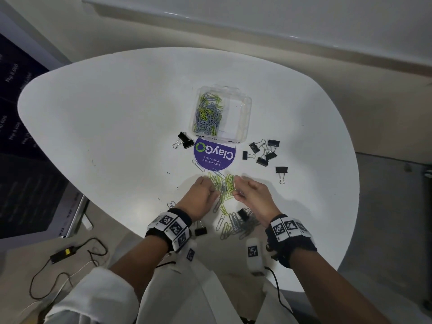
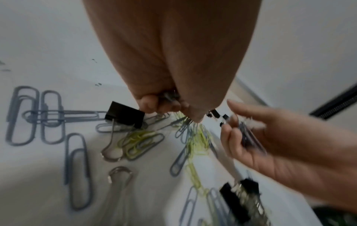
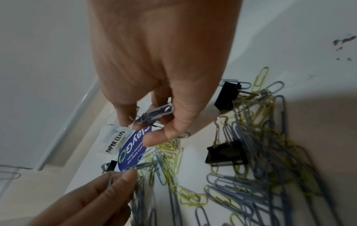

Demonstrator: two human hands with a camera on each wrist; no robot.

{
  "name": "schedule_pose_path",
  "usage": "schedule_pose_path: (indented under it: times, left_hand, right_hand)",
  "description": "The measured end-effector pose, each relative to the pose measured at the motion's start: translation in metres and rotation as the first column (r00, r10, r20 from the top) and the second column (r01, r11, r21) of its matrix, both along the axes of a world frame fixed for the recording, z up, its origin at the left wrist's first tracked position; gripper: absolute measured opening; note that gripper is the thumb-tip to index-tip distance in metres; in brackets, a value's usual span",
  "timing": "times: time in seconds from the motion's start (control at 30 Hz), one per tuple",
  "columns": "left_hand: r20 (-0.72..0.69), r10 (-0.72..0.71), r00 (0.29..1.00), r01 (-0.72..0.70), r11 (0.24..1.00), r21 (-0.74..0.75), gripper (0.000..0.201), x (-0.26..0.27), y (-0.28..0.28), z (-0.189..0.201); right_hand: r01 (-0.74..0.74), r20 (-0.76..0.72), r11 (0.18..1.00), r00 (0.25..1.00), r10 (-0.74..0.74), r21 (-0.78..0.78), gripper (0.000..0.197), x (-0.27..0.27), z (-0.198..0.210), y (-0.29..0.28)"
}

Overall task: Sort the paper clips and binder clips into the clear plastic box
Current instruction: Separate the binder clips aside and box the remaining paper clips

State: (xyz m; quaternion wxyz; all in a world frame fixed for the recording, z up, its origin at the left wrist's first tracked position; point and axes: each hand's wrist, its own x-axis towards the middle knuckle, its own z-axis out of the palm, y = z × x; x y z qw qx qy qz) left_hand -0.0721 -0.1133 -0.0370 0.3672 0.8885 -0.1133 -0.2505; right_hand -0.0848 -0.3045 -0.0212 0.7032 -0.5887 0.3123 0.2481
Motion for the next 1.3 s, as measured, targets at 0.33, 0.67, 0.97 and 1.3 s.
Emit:
schedule_pose_path:
  times: [0.33, 0.67, 0.97, 1.3]
  left_hand:
    - [-0.486, 0.297, 0.822, -0.448, 0.864, -0.229, 0.015, 0.012, 0.007, 0.017]
    - [-0.827, 0.349, 0.44, -0.815, 0.543, -0.205, 0.011, 0.022, 0.006, 0.019]
    - [-0.041, 0.106, 0.994, -0.099, 0.983, 0.152, 0.031, 0.029, 0.003, 0.013]
    - [-0.083, -0.009, 0.996, 0.027, 0.975, 0.221, 0.019, 0.037, -0.001, 0.005]
  right_hand:
    - [-0.144, 0.053, 0.975, 0.986, 0.155, -0.167, 0.01, 0.0, -0.004, 0.004]
    - [-0.15, 0.012, 0.925, 0.986, 0.164, -0.348, 0.035, 0.006, 0.001, 0.011]
    - [-0.257, 0.062, 0.612, 0.891, 0.45, -0.748, 0.017, 0.015, -0.01, 0.025]
    - [-0.201, 0.168, 0.768, 0.913, 0.372, -0.608, 0.006, 0.008, -0.013, 0.022]
